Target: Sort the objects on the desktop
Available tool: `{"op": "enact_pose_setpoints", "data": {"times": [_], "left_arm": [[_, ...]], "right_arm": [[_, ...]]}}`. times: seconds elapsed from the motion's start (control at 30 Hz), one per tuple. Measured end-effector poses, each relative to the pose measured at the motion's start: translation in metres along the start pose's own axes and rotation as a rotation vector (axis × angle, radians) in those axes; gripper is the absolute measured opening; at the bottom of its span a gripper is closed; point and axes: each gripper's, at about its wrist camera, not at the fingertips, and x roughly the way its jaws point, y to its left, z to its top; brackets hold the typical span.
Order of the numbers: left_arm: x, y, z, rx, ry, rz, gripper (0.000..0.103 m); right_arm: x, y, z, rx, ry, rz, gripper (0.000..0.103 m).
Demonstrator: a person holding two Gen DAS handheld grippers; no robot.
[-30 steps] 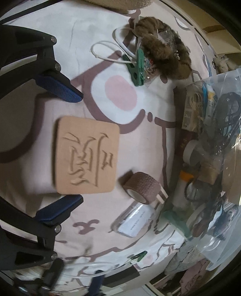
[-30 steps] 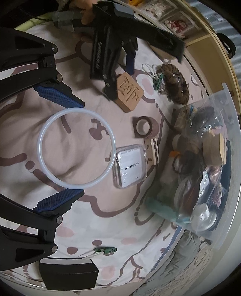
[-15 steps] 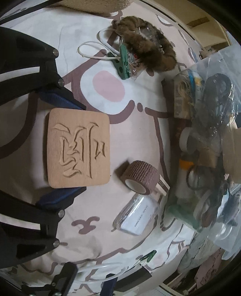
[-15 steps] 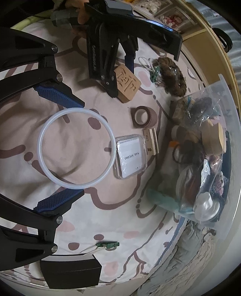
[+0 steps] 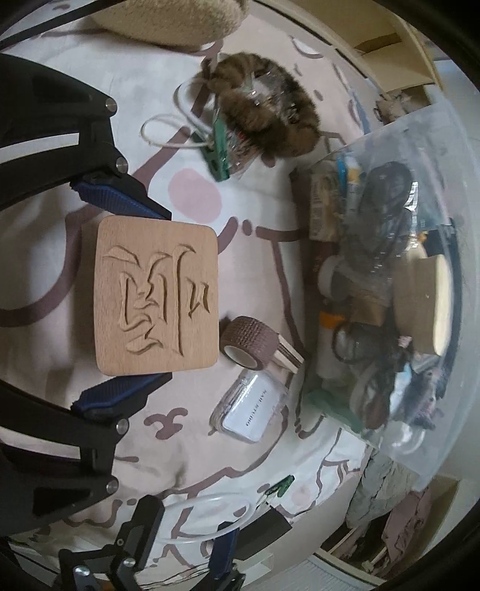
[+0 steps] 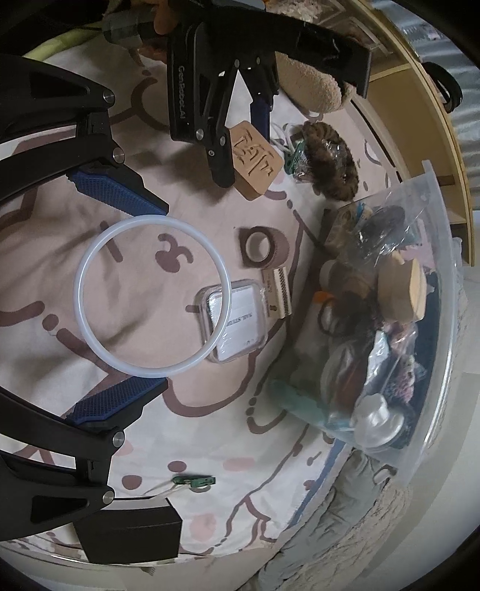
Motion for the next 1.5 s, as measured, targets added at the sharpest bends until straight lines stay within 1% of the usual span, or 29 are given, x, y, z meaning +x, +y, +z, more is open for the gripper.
{"op": "enact_pose_setpoints", "data": {"times": [0.13, 0.23, 0.37, 0.5, 0.57, 0.7, 0.83, 1.07, 1.33, 1.5], "left_arm": [[-0.013, 0.006, 0.0, 0.028, -0.022, 0.007, 0.076], [-0.022, 0.012, 0.002, 0.02, -0.03, 0.008, 0.076], [-0.038, 0.025, 0.007, -0.007, -0.046, 0.0, 0.076], [-0.058, 0.037, 0.017, -0.058, -0.078, -0.019, 0.076], [-0.07, 0.042, 0.022, -0.079, -0.098, -0.028, 0.076], [-0.093, 0.048, 0.032, -0.094, -0.148, -0.024, 0.076], [-0.113, 0.054, 0.047, -0.112, -0.196, -0.01, 0.076], [-0.14, 0.062, 0.083, -0.157, -0.285, -0.004, 0.076], [-0.154, 0.072, 0.121, -0.224, -0.376, -0.027, 0.076], [-0.157, 0.083, 0.138, -0.245, -0.436, -0.046, 0.076]], "right_arm": [[-0.004, 0.002, 0.003, -0.004, -0.004, -0.014, 0.085], [-0.01, 0.002, 0.008, 0.005, -0.018, -0.023, 0.085], [-0.026, 0.001, 0.019, 0.014, -0.064, -0.04, 0.085], [-0.041, 0.002, 0.03, 0.011, -0.099, -0.052, 0.085], [-0.048, 0.005, 0.035, -0.001, -0.119, -0.064, 0.085], [-0.06, 0.008, 0.047, 0.017, -0.144, -0.06, 0.085], [-0.075, 0.012, 0.061, 0.026, -0.18, -0.063, 0.085], [-0.095, 0.023, 0.085, 0.02, -0.238, -0.035, 0.085], [-0.112, 0.015, 0.111, 0.089, -0.303, -0.011, 0.085], [-0.124, 0.005, 0.134, 0.131, -0.34, -0.022, 0.085]]}}
